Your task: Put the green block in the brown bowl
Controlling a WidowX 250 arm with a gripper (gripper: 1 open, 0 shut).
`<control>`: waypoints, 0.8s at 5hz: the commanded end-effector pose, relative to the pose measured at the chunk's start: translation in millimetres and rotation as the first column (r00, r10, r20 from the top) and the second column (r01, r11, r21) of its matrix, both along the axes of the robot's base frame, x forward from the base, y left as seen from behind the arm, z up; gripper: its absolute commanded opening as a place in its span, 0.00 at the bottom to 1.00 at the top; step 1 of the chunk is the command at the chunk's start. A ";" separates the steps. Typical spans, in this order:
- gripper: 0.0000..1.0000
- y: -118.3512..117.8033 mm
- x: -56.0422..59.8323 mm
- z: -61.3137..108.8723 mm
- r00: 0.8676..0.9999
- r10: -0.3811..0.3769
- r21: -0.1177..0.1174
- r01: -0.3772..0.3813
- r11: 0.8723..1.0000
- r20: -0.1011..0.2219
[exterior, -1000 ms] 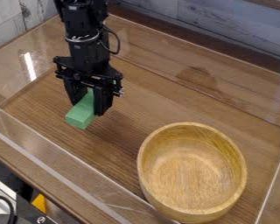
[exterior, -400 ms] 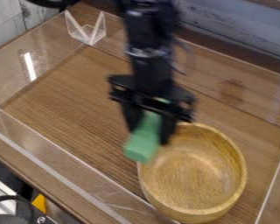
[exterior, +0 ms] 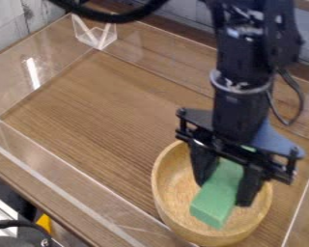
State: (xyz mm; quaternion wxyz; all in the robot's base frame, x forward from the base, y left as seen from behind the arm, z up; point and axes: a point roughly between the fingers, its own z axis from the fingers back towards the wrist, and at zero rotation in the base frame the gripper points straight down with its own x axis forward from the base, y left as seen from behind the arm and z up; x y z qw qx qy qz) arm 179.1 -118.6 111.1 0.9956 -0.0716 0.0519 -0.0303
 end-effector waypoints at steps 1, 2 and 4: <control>0.00 18.5 -0.5 5.0 0.997 0.055 -0.040 -0.053 0.998 0.048; 0.00 42.7 8.1 10.3 0.993 0.098 -0.059 -0.095 0.994 0.064; 0.00 30.3 10.8 15.7 0.995 0.070 -0.066 -0.065 0.996 0.074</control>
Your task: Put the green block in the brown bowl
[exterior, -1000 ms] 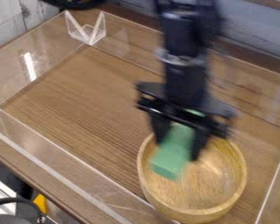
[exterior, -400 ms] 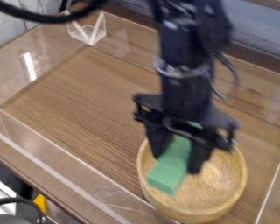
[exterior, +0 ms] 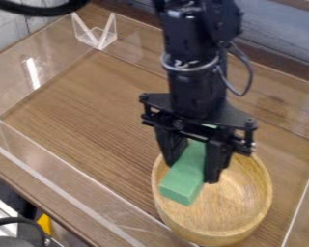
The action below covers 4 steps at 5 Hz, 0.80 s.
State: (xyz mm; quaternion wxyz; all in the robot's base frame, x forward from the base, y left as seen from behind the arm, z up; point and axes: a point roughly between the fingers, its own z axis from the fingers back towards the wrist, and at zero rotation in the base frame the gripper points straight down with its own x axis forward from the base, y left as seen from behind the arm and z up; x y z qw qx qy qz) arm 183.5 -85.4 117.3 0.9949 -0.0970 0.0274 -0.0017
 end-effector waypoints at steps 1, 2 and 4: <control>0.00 -13.1 10.5 9.1 0.999 -0.019 -0.012 0.019 1.000 0.032; 0.00 -20.3 13.7 6.2 0.999 -0.037 -0.016 0.038 0.999 0.032; 0.00 -17.4 2.5 -3.0 0.999 0.024 -0.026 -0.023 0.999 0.033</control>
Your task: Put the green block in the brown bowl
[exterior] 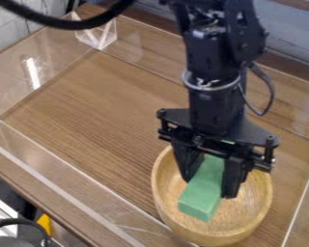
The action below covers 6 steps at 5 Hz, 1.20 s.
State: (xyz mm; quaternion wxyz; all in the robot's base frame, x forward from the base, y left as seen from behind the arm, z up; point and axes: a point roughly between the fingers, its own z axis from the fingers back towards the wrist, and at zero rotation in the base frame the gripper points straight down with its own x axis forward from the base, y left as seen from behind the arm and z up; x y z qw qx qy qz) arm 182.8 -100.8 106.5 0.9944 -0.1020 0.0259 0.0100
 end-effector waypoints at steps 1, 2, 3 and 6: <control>0.00 0.3 6.0 5.7 0.999 -0.019 -0.025 0.020 1.000 0.026; 0.00 1.2 8.3 6.6 0.999 -0.041 -0.037 0.042 0.998 0.014; 0.00 12.4 8.9 18.6 1.000 -0.007 -0.047 0.007 0.999 0.010; 0.00 37.9 -0.5 11.4 0.999 -0.036 -0.032 0.037 0.999 0.026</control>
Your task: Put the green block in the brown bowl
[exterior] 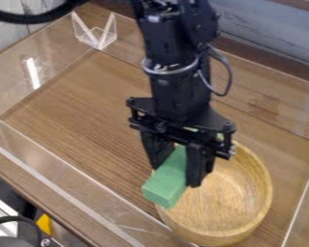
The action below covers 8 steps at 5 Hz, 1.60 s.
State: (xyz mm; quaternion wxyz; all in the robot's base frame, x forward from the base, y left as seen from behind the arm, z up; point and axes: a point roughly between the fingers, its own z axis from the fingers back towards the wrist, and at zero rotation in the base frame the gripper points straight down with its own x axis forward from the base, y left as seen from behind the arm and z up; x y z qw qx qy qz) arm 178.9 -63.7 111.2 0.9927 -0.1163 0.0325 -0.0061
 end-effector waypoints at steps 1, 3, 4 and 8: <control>0.00 -5.2 6.9 4.3 1.000 0.004 -0.009 -0.003 1.000 0.031; 0.00 -31.2 6.9 -23.8 0.999 -0.037 -0.003 0.037 0.999 0.026; 0.00 -36.3 20.2 -28.5 0.993 -0.118 0.009 0.118 0.993 0.022; 0.00 -52.7 35.0 -38.4 0.976 -0.216 0.025 0.216 0.976 -0.001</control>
